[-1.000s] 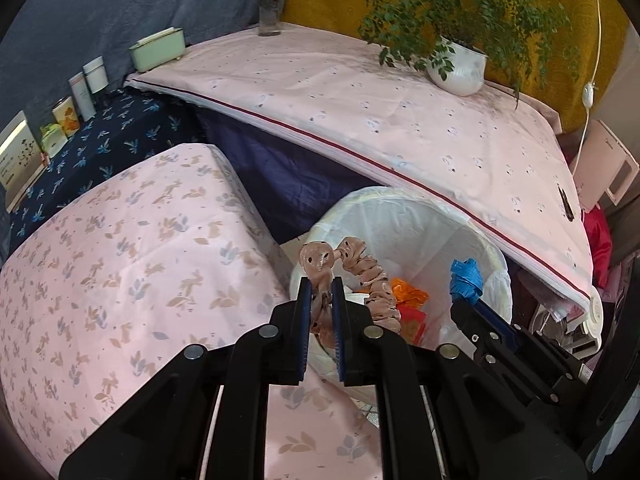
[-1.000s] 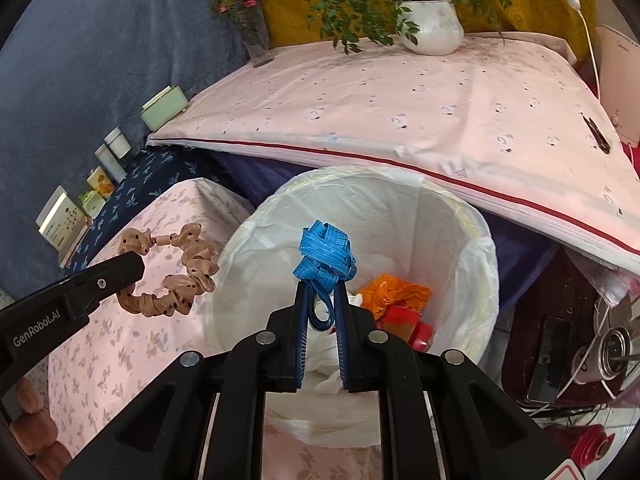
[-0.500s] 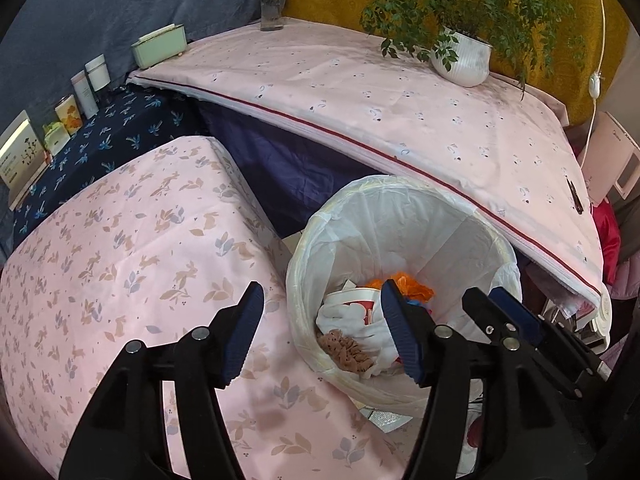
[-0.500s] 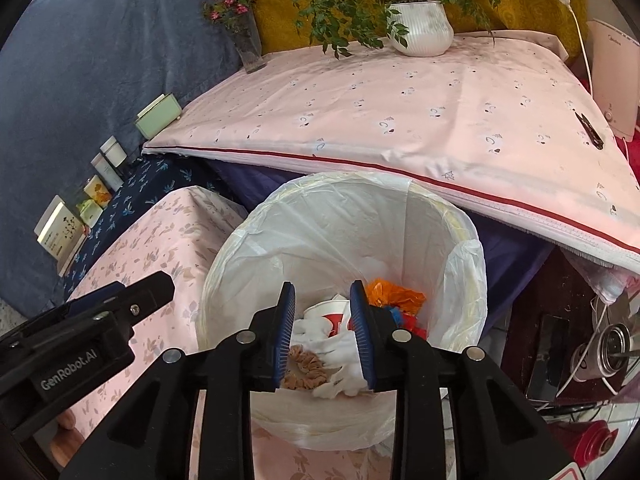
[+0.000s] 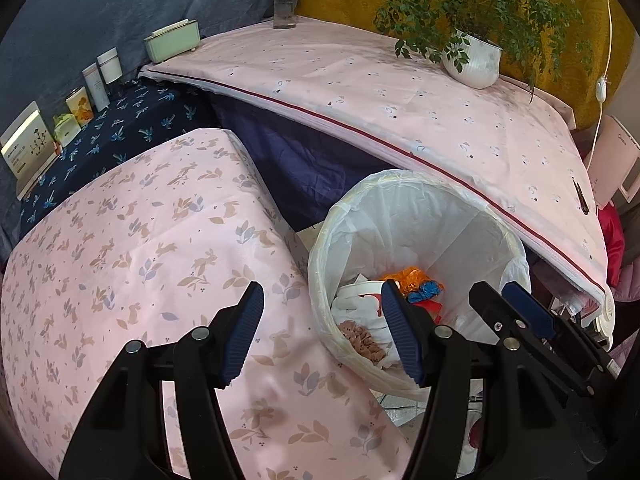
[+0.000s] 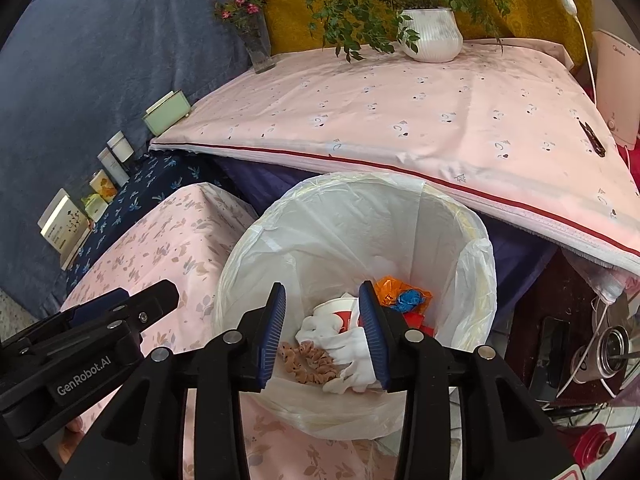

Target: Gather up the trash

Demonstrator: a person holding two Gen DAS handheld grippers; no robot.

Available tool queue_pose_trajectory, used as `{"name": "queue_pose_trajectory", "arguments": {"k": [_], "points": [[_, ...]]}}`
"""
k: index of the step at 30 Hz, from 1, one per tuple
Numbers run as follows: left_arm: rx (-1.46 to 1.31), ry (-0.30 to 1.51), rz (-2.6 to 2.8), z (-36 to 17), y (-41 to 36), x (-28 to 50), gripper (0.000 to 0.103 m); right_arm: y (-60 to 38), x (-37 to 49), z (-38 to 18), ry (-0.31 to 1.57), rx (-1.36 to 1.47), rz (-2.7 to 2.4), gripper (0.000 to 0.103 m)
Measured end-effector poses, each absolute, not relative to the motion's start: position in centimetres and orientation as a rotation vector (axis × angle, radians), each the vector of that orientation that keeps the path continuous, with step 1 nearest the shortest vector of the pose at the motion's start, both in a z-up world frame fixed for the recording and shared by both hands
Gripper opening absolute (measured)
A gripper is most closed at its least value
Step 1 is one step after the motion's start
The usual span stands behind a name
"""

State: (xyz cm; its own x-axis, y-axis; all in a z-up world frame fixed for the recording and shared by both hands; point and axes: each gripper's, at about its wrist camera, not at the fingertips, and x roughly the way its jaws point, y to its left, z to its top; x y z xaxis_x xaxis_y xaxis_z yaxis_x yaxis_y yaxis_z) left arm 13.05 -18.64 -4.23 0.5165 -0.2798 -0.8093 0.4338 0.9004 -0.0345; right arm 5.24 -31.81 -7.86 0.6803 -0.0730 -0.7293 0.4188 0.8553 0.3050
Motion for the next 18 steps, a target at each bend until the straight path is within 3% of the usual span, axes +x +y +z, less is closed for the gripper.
{"name": "queue_pose_trajectory", "arguments": {"k": [7,18], "points": [[0.177,0.937,-0.419,-4.5,-17.7,12.8,0.058,-31.3,5.1,-7.5,0.782,0.463,-0.283,0.040],[0.182,0.937,-0.390,-5.1,-15.9,11.9,0.063,-29.7,4.3,-7.4,0.798,0.363,-0.300,0.053]]}}
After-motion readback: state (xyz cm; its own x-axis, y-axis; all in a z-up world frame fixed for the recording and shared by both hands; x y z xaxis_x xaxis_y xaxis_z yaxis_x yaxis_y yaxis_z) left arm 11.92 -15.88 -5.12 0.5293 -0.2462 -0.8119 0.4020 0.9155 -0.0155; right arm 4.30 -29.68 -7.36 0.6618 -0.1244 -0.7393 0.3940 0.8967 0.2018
